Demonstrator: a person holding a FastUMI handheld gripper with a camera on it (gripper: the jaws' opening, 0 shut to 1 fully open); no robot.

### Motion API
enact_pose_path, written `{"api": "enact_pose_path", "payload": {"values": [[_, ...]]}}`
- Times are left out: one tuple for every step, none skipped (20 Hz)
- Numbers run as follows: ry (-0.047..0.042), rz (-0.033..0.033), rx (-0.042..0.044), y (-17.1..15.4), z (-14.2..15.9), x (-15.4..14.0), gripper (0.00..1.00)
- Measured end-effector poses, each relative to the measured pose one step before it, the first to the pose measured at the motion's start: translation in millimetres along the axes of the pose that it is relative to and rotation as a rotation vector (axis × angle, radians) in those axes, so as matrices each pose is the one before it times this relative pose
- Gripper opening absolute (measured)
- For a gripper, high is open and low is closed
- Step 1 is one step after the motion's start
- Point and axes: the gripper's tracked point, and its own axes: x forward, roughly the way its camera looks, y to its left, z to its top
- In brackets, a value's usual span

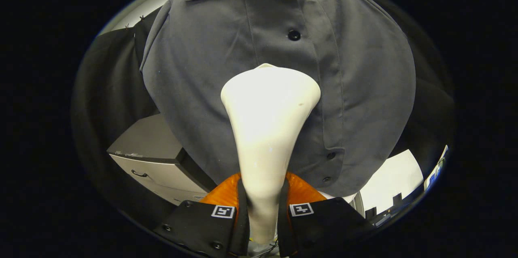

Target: Iron the clothes twice with a garment steamer, once on the left side and once on the right side.

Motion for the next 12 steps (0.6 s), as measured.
{"api": "enact_pose_path", "payload": {"values": [[0.01050,0.00023,0.00106,-1.28,-5.44,2.18,0.35],[0.00979,-0.00012,0.00099,-1.39,-5.68,2.16,0.35],[0.00929,-0.00023,0.00139,-0.75,-5.09,1.60,0.35],[0.01032,0.00005,0.00126,-0.71,-5.92,1.63,0.35],[0.00997,0.00001,0.00111,-1.92,-5.39,0.76,0.35],[0.01062,0.00075,0.00181,0.11,-5.98,1.65,0.35],[0.01062,0.00033,0.00276,-1.03,-4.88,1.46,0.35],[0.01014,-0.00033,0.00193,-0.62,-5.50,2.02,0.35],[0.00915,-0.00080,0.00077,-1.57,-5.40,1.55,0.35],[0.00840,-0.00121,-0.00048,-0.66,-4.40,1.64,0.36],[0.00760,-0.00091,-0.00176,0.36,-4.90,2.27,0.36],[0.00715,-0.00096,-0.00139,-0.73,-4.37,1.38,0.36]]}}
